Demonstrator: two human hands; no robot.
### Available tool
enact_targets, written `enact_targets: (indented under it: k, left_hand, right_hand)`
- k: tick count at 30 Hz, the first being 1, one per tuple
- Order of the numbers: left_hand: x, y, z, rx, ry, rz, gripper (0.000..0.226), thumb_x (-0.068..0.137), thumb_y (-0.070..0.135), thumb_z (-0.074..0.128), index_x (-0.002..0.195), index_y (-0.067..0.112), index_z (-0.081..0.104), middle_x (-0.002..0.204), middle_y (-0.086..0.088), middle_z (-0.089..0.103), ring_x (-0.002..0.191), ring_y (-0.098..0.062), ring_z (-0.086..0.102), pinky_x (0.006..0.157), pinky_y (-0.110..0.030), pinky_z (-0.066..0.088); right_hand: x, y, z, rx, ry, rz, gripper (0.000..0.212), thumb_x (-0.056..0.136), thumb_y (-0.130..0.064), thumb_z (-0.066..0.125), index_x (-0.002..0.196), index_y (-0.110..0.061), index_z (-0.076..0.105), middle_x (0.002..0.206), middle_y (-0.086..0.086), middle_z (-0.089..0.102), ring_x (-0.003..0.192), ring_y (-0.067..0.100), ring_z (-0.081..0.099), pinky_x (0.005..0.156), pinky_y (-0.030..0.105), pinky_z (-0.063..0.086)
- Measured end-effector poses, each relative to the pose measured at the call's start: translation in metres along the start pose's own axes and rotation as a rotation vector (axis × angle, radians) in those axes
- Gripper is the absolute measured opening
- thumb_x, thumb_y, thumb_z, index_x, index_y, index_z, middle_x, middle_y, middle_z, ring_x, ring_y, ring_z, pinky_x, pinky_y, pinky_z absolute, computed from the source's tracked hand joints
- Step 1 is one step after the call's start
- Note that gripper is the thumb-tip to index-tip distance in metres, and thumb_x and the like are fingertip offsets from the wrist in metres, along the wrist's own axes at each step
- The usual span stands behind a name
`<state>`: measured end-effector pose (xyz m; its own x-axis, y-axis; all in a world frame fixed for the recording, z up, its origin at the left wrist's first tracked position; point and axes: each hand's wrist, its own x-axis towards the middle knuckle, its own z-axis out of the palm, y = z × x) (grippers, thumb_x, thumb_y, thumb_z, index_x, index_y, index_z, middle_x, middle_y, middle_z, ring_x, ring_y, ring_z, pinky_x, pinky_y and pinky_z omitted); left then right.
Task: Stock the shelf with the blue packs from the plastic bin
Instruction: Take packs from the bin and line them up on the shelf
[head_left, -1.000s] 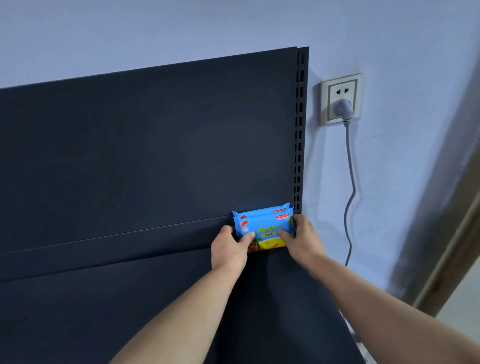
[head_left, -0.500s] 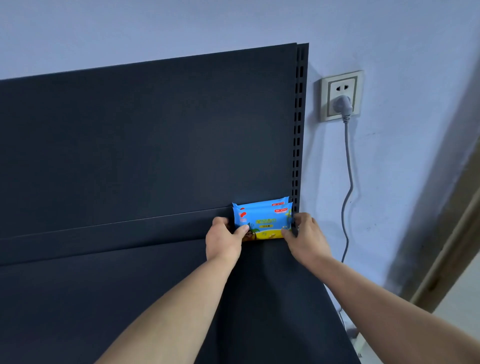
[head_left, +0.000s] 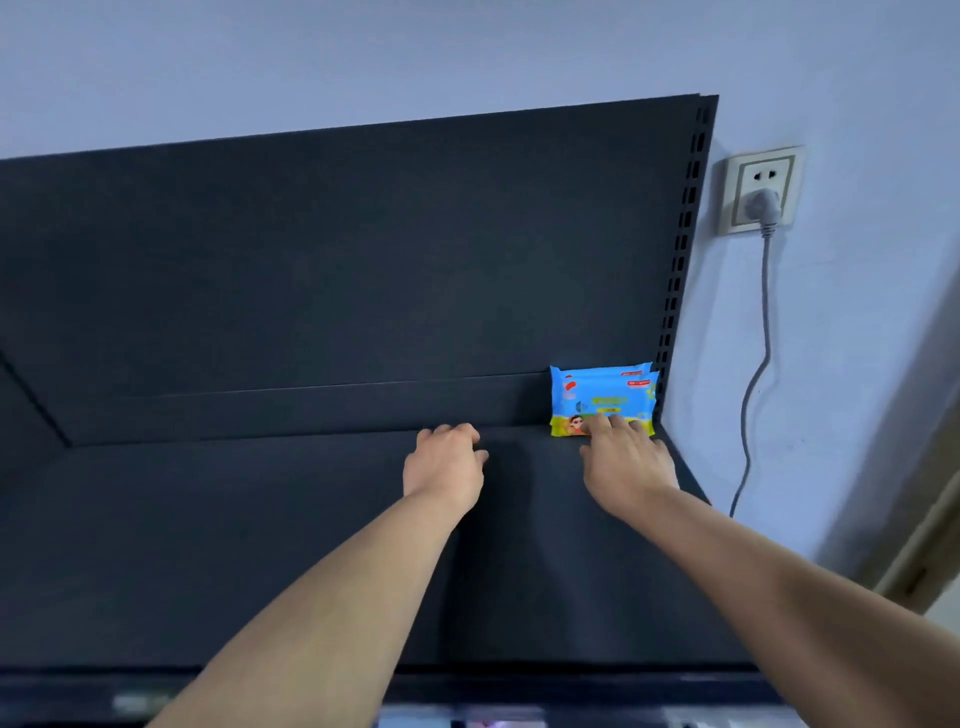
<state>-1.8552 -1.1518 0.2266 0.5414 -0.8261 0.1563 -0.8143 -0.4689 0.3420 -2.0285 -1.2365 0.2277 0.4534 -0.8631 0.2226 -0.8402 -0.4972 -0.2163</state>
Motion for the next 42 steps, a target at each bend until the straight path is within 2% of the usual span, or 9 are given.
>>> enact_targets:
  k: [11, 15, 18, 22, 26, 29, 34, 37, 42]
  left_hand:
    - [-0.142, -0.228, -0.119, 0.049, 0.055, -0.215, 0.036, 0.098, 0.032, 0.048, 0.132, 0.019, 0.05, 0.122, -0.008, 0.06, 0.122, -0.025, 0.043, 0.093, -0.04, 0.045]
    - [-0.205, -0.318, -0.156, 0.021, 0.1, -0.364, 0.031, 0.096, 0.027, 0.051, 0.124, 0.016, 0.054, 0.117, -0.012, 0.063, 0.114, -0.03, 0.051, 0.088, -0.038, 0.047]
    - [-0.256, -0.377, -0.183, 0.048, 0.121, -0.503, 0.025, 0.092, 0.023, 0.051, 0.115, 0.018, 0.057, 0.115, -0.013, 0.064, 0.107, -0.034, 0.058, 0.085, -0.037, 0.046]
    - [-0.328, -0.456, -0.202, 0.098, 0.132, -0.719, 0.037, 0.092, 0.008, 0.042, 0.125, 0.017, 0.054, 0.12, -0.01, 0.063, 0.114, -0.031, 0.054, 0.08, -0.034, 0.043]
    - [-0.386, -0.513, -0.212, 0.11, 0.125, -0.959, 0.049, 0.089, 0.006, 0.045, 0.135, 0.022, 0.049, 0.135, -0.008, 0.055, 0.124, -0.028, 0.051, 0.095, -0.036, 0.044]
    - [-0.407, -0.546, -0.218, 0.098, 0.107, -1.061, 0.052, 0.086, 0.004, 0.045, 0.134, 0.022, 0.05, 0.136, -0.008, 0.054, 0.125, -0.028, 0.049, 0.098, -0.034, 0.043]
    - [-0.402, -0.598, -0.214, 0.092, 0.056, -1.14, 0.05, 0.087, 0.004, 0.044, 0.131, 0.026, 0.053, 0.133, -0.009, 0.056, 0.121, -0.029, 0.053, 0.095, -0.034, 0.044]
    - [-0.391, -0.617, -0.211, 0.089, 0.004, -1.128, 0.049, 0.089, 0.003, 0.044, 0.132, 0.025, 0.053, 0.132, -0.009, 0.056, 0.118, -0.029, 0.054, 0.094, -0.035, 0.046]
    - [-0.388, -0.656, -0.206, 0.07, -0.037, -1.162, 0.047, 0.091, 0.004, 0.042, 0.132, 0.025, 0.054, 0.134, -0.006, 0.055, 0.12, -0.027, 0.053, 0.093, -0.033, 0.044]
  right_hand:
    - [-0.116, -0.254, 0.027, 0.146, -0.085, -0.366, 0.034, 0.099, -0.031, 0.04, 0.131, -0.021, 0.043, 0.128, 0.002, 0.05, 0.12, 0.022, 0.044, 0.094, 0.039, 0.037]
    - [-0.163, -0.345, 0.042, 0.24, -0.092, -0.525, 0.029, 0.098, -0.031, 0.043, 0.125, -0.023, 0.048, 0.125, 0.001, 0.053, 0.118, 0.022, 0.045, 0.091, 0.038, 0.037]
    - [-0.198, -0.406, 0.052, 0.289, -0.159, -0.622, 0.027, 0.096, -0.03, 0.046, 0.121, -0.023, 0.051, 0.124, 0.001, 0.055, 0.118, 0.023, 0.046, 0.092, 0.037, 0.039]
    - [-0.242, -0.476, 0.081, 0.295, -0.262, -0.757, 0.024, 0.094, -0.032, 0.048, 0.116, -0.026, 0.054, 0.123, -0.003, 0.057, 0.117, 0.022, 0.049, 0.092, 0.037, 0.042]
    - [-0.271, -0.525, 0.106, 0.259, -0.354, -0.865, 0.024, 0.096, -0.033, 0.046, 0.118, -0.025, 0.053, 0.123, -0.003, 0.056, 0.117, 0.022, 0.048, 0.093, 0.038, 0.041]
    - [-0.277, -0.555, 0.126, 0.228, -0.411, -0.91, 0.022, 0.096, -0.03, 0.045, 0.116, -0.026, 0.053, 0.124, -0.002, 0.055, 0.118, 0.021, 0.048, 0.093, 0.037, 0.041]
    - [-0.271, -0.602, 0.169, 0.175, -0.525, -0.98, 0.024, 0.094, -0.028, 0.046, 0.117, -0.027, 0.054, 0.125, -0.002, 0.054, 0.12, 0.021, 0.047, 0.095, 0.035, 0.04]
    - [-0.265, -0.62, 0.183, 0.175, -0.591, -1.005, 0.025, 0.094, -0.025, 0.047, 0.116, -0.027, 0.057, 0.124, -0.004, 0.055, 0.119, 0.02, 0.048, 0.097, 0.035, 0.041]
    - [-0.274, -0.667, 0.22, 0.135, -0.73, -1.043, 0.023, 0.091, -0.023, 0.051, 0.109, -0.03, 0.062, 0.12, -0.006, 0.061, 0.112, 0.019, 0.056, 0.091, 0.032, 0.045]
